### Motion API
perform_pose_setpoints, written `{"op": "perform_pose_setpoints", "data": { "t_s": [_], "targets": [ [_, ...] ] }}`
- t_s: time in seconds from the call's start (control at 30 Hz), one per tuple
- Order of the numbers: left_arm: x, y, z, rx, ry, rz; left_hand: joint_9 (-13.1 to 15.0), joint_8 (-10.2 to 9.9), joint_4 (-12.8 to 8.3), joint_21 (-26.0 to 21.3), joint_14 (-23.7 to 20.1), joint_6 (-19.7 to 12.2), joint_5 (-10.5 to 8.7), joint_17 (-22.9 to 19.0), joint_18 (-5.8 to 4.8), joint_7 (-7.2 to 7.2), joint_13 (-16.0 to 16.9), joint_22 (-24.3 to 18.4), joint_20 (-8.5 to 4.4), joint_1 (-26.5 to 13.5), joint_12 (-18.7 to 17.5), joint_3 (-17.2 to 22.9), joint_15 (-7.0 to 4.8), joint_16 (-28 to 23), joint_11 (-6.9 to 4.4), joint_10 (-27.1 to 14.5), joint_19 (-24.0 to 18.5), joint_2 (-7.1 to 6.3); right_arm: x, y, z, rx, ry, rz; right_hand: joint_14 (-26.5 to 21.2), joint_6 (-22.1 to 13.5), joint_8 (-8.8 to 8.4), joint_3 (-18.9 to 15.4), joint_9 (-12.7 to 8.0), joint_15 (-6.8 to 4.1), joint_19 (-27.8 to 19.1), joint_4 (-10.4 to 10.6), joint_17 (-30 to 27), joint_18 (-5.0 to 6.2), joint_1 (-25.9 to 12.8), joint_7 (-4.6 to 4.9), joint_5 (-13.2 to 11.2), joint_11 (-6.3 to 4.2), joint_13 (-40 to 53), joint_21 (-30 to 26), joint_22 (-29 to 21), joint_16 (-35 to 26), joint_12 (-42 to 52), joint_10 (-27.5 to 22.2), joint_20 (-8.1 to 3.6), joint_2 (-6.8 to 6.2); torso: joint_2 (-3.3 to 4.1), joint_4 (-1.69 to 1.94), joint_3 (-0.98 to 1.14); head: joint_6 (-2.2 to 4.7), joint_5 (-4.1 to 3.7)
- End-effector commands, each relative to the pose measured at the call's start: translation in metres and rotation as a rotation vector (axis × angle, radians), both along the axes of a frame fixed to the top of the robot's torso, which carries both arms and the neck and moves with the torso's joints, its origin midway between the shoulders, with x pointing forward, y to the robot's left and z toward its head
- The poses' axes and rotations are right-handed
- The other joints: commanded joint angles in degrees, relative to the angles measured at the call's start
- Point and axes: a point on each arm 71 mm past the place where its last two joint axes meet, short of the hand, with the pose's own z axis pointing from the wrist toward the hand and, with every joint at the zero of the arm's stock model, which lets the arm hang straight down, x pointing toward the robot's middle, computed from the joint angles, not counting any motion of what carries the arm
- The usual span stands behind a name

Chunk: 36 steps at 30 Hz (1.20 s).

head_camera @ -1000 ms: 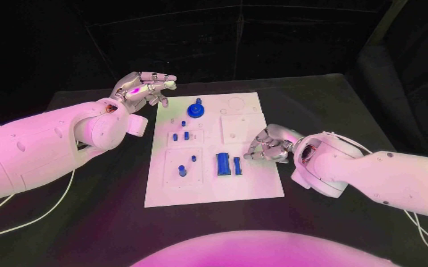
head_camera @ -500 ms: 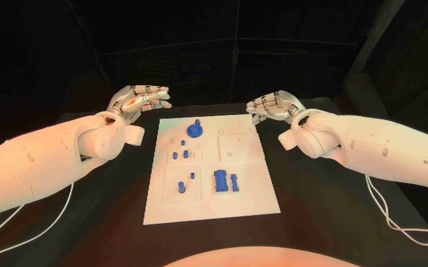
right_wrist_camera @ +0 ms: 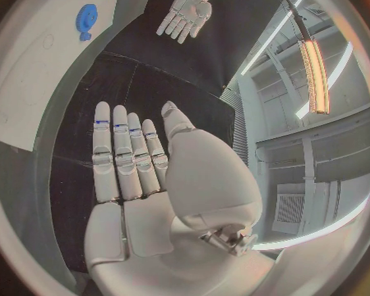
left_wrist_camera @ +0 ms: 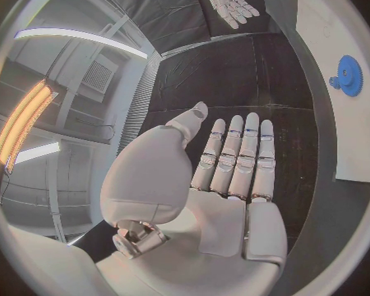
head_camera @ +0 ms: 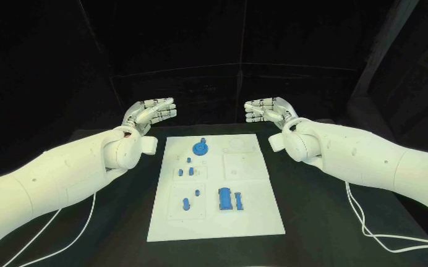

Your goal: Assemble the parts on the task board

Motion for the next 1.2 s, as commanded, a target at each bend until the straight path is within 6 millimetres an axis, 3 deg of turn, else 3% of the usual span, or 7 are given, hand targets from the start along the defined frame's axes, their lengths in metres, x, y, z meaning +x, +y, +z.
{"op": "perform_pose_setpoints", "data": {
  "t_s": [0.03,0.37,0.4,0.43,0.57,0.6,1.2],
  "targets": [
    [-0.003,-0.002,0.001,0.007,-0.004,0.007,-2.6,-2.8,1.4,-5.5,-16.2,-16.9,-2.33,-6.0,-2.94,-2.60,-2.4,-4.9,-4.72,-21.6,-3.4,-6.0,-2.66,-3.7,-3.01,-18.0,-12.6,2.15,-0.003,0.000,0.001,0.004,-0.006,-0.014,-20.2,-16.7,-2.55,0.0,-2.0,-3.56,-19.0,-5.8,-3.1,-2.94,-24.5,-3.16,-3.2,-2.30,-3.1,-2.8,-3.7,-2.7,-3.2,-19.1,-3.29,-0.42,0.14,-0.12,0.09,0.55,0.45],
    [-0.033,-0.021,0.003,0.043,-0.016,0.074,-2.6,-2.8,1.4,-5.5,-27.2,-28.4,-2.33,-6.0,-4.69,-7.84,-2.4,-8.2,-7.96,-36.3,-3.4,-10.0,-8.04,-6.2,-5.05,-30.3,-21.1,2.15,-0.034,0.024,0.008,0.097,-0.031,-0.086,-34.0,-28.0,-2.55,0.0,-6.2,-3.56,-31.9,-5.8,-5.2,-4.58,-41.1,-5.31,-5.3,-6.99,-3.1,-8.6,-3.7,-2.7,-3.2,-32.0,-5.51,-0.42,0.64,-0.51,0.87,4.34,3.43],
    [-0.038,-0.024,0.003,0.048,-0.019,0.083,-2.6,-2.8,1.4,-5.5,-28.1,-29.4,-2.33,-6.0,-5.13,-7.84,-2.4,-8.5,-8.24,-37.6,-3.4,-10.4,-8.04,-6.4,-9.11,-31.4,-21.8,2.15,-0.039,0.027,0.010,0.108,-0.032,-0.096,-35.2,-29.0,-2.55,0.0,-6.2,-3.56,-33.0,-5.8,-5.4,-5.15,-42.5,-5.50,-5.5,-6.99,-3.1,-8.6,-3.7,-2.7,-3.2,-33.2,-5.71,-0.42,0.66,-0.52,0.89,4.46,3.53],
    [-0.043,-0.027,0.005,0.053,-0.022,0.093,-2.6,-2.8,1.4,-5.5,-28.9,-30.3,-2.33,-6.0,-5.14,-7.84,-2.4,-8.8,-8.47,-38.6,-3.4,-10.7,-8.04,-6.6,-9.11,-32.3,-22.5,2.15,-0.044,0.030,0.012,0.120,-0.034,-0.107,-36.3,-30.0,-2.55,0.0,-6.2,-3.56,-34.0,-5.8,-9.5,-5.16,-43.9,-9.61,-9.6,-6.99,-3.1,-8.6,-3.7,-2.7,-3.2,-34.2,-5.89,-0.42,0.66,-0.53,0.90,4.53,3.58],
    [-0.064,-0.037,0.011,0.076,-0.036,0.134,-2.6,-2.8,1.4,-5.5,-32.0,-33.5,-2.33,-6.0,-5.77,-7.84,-2.4,-9.7,-9.37,-42.8,-3.4,-11.8,-8.04,-11.2,-9.11,-35.7,-24.9,2.15,-0.064,0.041,0.018,0.158,-0.035,-0.146,-40.0,-33.0,-2.55,0.0,-6.2,-3.56,-37.5,-5.8,-9.5,-5.59,-48.5,-9.61,-9.6,-6.99,-3.1,-8.6,-3.7,-2.7,-3.2,-37.8,-10.00,-0.42,0.67,-0.53,0.91,4.54,3.59],
    [-0.068,-0.039,0.012,0.080,-0.039,0.141,-2.6,-2.8,1.4,-5.5,-32.7,-34.2,-2.33,-6.0,-9.80,-7.84,-2.4,-9.9,-9.60,-43.7,-3.4,-12.1,-8.04,-11.2,-9.11,-36.5,-25.4,2.15,-0.068,0.043,0.020,0.164,-0.034,-0.153,-40.9,-33.7,-2.55,0.0,-6.2,-3.56,-38.4,-5.8,-9.5,-5.79,-49.5,-9.61,-9.6,-6.99,-3.1,-8.6,-3.7,-2.7,-3.2,-38.6,-10.00,-0.42,0.67,-0.53,0.91,4.54,3.59],
    [-0.091,-0.048,0.021,0.103,-0.058,0.183,-2.6,-2.8,1.4,-5.5,-41.2,-43.1,-2.33,-6.0,-9.80,-7.84,-2.4,-14.8,-14.35,-55.0,-3.4,-18.1,-8.04,-11.2,-9.11,-45.9,-31.9,2.15,-0.085,0.050,0.027,0.189,-0.031,-0.184,-51.6,-42.6,-2.55,0.0,-6.2,-3.56,-48.4,-5.8,-9.5,-9.80,-62.5,-9.61,-9.6,-6.99,-3.1,-8.6,-3.7,-2.7,-3.2,-48.7,-10.00,-0.42,0.67,-0.53,0.91,4.54,3.59]
  ]
}}
